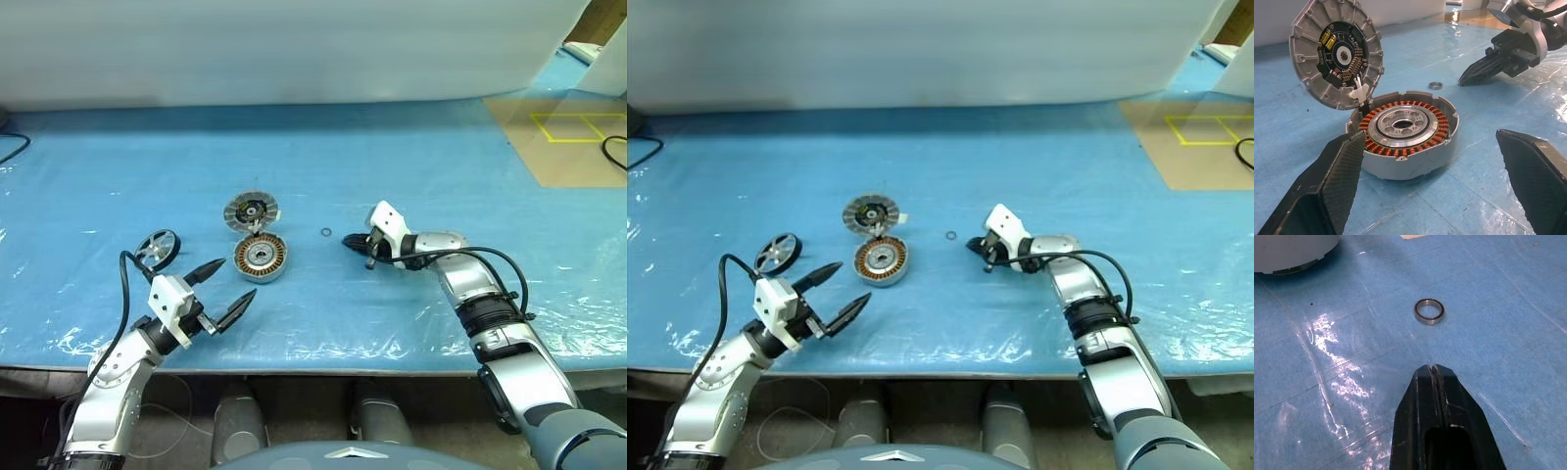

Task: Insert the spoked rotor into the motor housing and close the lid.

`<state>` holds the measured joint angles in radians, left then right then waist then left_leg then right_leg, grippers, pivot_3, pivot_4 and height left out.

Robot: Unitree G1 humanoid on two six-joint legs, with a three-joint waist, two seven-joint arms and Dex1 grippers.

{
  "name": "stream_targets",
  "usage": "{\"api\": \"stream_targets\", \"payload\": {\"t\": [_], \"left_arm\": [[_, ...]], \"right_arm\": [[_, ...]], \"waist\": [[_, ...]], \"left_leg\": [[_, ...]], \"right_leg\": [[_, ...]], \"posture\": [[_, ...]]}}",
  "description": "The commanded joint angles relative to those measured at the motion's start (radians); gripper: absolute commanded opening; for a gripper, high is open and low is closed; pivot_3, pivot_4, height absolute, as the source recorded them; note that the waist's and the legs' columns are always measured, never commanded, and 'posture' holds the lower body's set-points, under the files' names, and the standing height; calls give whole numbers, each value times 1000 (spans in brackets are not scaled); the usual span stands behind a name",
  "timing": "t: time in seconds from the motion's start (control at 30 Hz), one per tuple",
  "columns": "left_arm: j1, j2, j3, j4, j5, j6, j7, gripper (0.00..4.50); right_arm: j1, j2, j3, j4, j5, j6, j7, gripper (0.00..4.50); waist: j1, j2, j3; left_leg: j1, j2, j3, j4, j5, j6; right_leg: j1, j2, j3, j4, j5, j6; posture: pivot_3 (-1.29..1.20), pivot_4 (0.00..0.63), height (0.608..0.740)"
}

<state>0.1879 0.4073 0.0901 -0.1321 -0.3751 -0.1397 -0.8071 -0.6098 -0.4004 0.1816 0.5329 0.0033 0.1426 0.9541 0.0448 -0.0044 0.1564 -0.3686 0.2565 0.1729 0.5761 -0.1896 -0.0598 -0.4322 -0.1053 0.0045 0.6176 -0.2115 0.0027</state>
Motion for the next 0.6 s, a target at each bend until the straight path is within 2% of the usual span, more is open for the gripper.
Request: {"api": "stream_targets", "payload": {"t": [0.03,0.23,0.33,0.47,0.6], "left_arm": [[-5,7,15,-12,-17,-2,-3,4500],[-7,6,13,-9,-16,-3,-2,4500],[-10,5,12,-7,-16,-4,-4,4500],[-17,4,10,2,-14,-5,-5,4500],[-19,2,5,7,-11,-6,-6,4500]], "right_arm": [[11,2,15,4,-10,12,-5,21],[-7,16,2,-6,6,10,-11,21],[-24,38,-4,-19,15,23,-21,629],[-45,64,1,-20,17,31,-23,1877],[-70,97,9,4,4,31,-41,1877]], "waist": [[0,0,0],[0,0,0],[-4,0,0],[-3,0,0],[-3,0,0]], "left_leg": [[0,0,0,0,0,0],[0,0,0,0,0,0],[0,0,0,-1,0,0],[0,1,0,-2,0,0],[-2,1,1,-3,0,-1]], "right_leg": [[0,0,0,0,0,0],[0,0,0,0,0,0],[-1,0,0,0,0,0],[-2,1,0,0,0,0],[-5,1,1,-1,0,0]], "posture": [[0,150,740],[0,150,740],[0,150,740],[0,150,740],[0,150,740]]}}
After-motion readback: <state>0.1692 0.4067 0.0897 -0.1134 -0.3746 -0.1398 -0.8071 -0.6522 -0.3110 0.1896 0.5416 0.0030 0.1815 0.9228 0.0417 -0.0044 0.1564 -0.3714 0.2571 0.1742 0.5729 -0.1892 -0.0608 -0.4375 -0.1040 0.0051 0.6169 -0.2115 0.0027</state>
